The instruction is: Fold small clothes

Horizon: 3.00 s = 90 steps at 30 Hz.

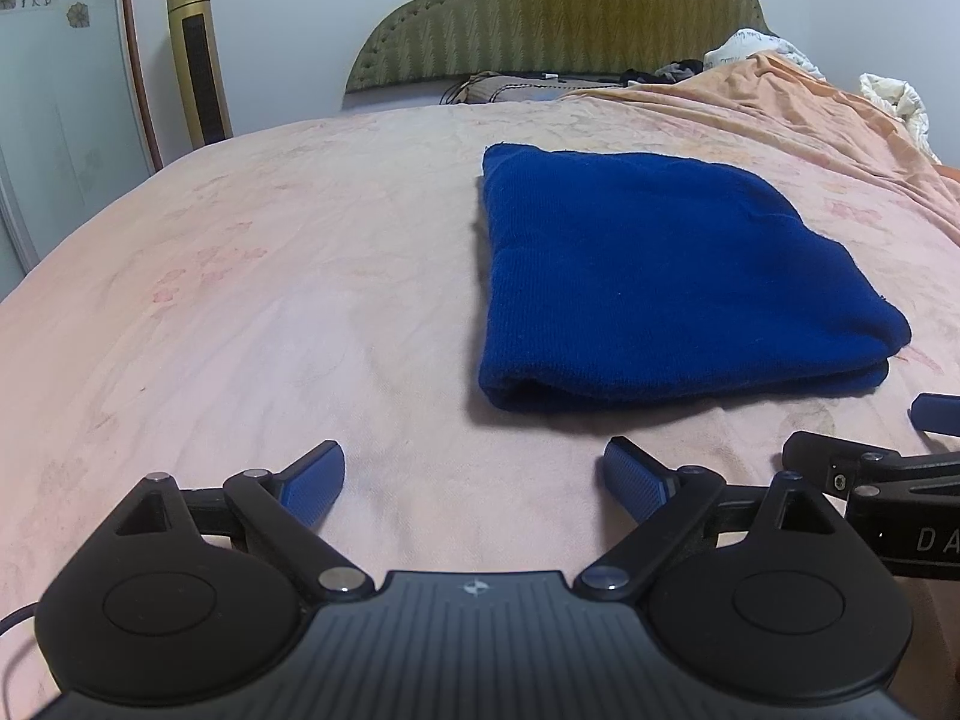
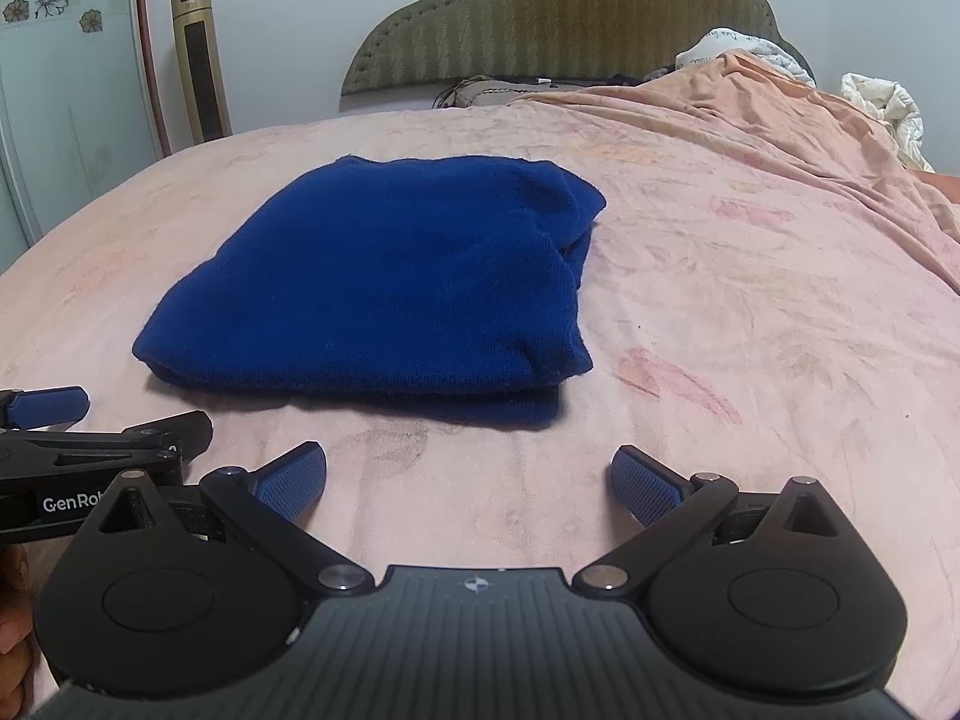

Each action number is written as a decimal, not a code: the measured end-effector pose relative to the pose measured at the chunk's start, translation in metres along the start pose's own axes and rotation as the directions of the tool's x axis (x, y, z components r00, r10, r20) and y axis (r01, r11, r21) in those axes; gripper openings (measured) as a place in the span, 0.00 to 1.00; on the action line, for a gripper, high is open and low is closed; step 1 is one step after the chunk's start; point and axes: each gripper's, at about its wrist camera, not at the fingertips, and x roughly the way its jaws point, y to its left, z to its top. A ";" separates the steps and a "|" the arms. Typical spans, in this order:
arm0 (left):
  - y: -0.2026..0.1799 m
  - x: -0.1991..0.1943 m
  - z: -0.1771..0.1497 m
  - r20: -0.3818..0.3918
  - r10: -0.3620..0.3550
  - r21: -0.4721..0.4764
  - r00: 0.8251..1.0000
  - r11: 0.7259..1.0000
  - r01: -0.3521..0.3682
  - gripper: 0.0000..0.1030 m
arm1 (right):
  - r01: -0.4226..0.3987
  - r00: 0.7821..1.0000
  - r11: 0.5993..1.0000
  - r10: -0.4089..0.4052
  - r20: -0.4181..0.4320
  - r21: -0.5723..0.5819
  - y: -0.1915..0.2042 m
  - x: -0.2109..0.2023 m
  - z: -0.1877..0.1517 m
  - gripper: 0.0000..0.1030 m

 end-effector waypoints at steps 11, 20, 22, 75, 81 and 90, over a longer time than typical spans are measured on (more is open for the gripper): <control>0.002 0.002 0.000 -0.013 0.008 -0.017 1.000 1.000 -0.009 0.98 | 0.013 1.000 1.000 -0.013 0.011 -0.004 0.000 -0.001 0.001 1.00; 0.002 0.001 -0.001 -0.016 0.009 -0.021 1.000 1.000 -0.009 1.00 | 0.030 1.000 0.999 -0.030 0.005 -0.045 0.001 0.003 -0.002 1.00; 0.003 0.002 -0.001 -0.016 0.008 -0.022 1.000 1.000 -0.008 1.00 | 0.032 0.999 0.998 -0.032 0.003 -0.049 0.001 0.004 -0.002 1.00; 0.008 -0.007 0.002 -0.029 0.012 0.003 1.000 1.000 -0.012 1.00 | 0.030 1.000 0.998 -0.029 0.012 -0.063 -0.003 -0.009 -0.003 1.00; 0.008 -0.007 0.003 -0.030 0.017 0.000 0.999 1.000 -0.017 1.00 | 0.028 1.000 0.997 -0.027 0.014 -0.067 -0.002 -0.010 -0.003 1.00; 0.009 -0.008 0.002 -0.031 0.023 0.007 0.999 1.000 -0.023 1.00 | 0.032 0.999 0.997 -0.031 0.016 -0.071 -0.001 -0.011 -0.003 1.00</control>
